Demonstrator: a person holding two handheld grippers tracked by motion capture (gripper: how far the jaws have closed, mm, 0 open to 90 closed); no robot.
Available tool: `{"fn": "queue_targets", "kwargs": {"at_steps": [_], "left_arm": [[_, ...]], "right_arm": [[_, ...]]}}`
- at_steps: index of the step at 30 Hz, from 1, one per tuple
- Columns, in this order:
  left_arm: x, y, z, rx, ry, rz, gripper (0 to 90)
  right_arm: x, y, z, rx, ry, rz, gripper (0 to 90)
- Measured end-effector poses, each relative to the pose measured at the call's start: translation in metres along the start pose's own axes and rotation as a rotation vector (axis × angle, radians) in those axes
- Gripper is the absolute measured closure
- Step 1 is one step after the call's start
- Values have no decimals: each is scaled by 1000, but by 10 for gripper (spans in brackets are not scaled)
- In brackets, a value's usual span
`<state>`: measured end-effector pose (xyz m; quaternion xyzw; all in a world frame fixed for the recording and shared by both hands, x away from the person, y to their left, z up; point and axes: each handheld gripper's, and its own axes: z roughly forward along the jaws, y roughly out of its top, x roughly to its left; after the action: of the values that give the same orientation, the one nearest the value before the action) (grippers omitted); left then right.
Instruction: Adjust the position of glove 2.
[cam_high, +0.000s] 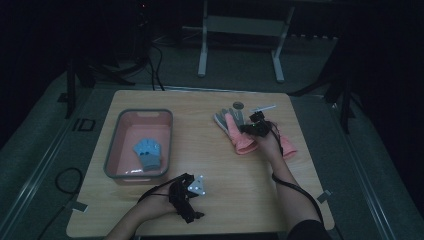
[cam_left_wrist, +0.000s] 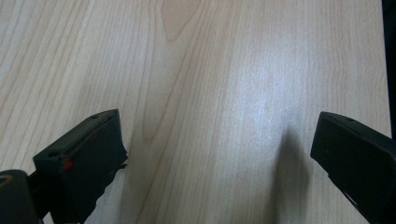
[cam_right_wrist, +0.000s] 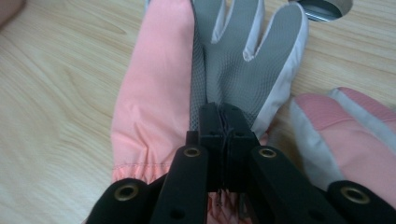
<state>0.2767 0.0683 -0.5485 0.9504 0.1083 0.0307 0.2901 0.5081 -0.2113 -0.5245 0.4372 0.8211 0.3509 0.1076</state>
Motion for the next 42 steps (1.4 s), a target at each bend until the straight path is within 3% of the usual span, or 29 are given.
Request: {"fn": "queue_targets", "kwargs": {"at_steps": [3, 11, 13, 19, 25, 30, 38, 42], "left_arm": [[0, -1, 0, 2, 1, -2, 28], [1, -1, -1, -2, 2, -8, 28], [1, -1, 0, 0, 6, -6, 28], [0, -1, 0, 3, 11, 5, 28], [0, -2, -2, -7, 22, 16, 28], [0, -3, -1, -3, 33, 26, 28], [0, -4, -1, -2, 26, 30, 28], [0, -3, -1, 1, 26, 33, 28]], "right_arm": [[7, -1, -6, -20, -17, 45, 892], [31, -10, -31, -77, -8, 150, 893], [39, -12, -40, -94, -13, 164, 892], [65, -21, -68, -152, -95, 197, 892], [86, -35, -81, -189, -99, 243, 892], [97, -50, -82, -205, -129, 282, 892], [107, -75, -73, -206, -106, 376, 891], [114, -82, -64, -176, -146, 345, 889]]}}
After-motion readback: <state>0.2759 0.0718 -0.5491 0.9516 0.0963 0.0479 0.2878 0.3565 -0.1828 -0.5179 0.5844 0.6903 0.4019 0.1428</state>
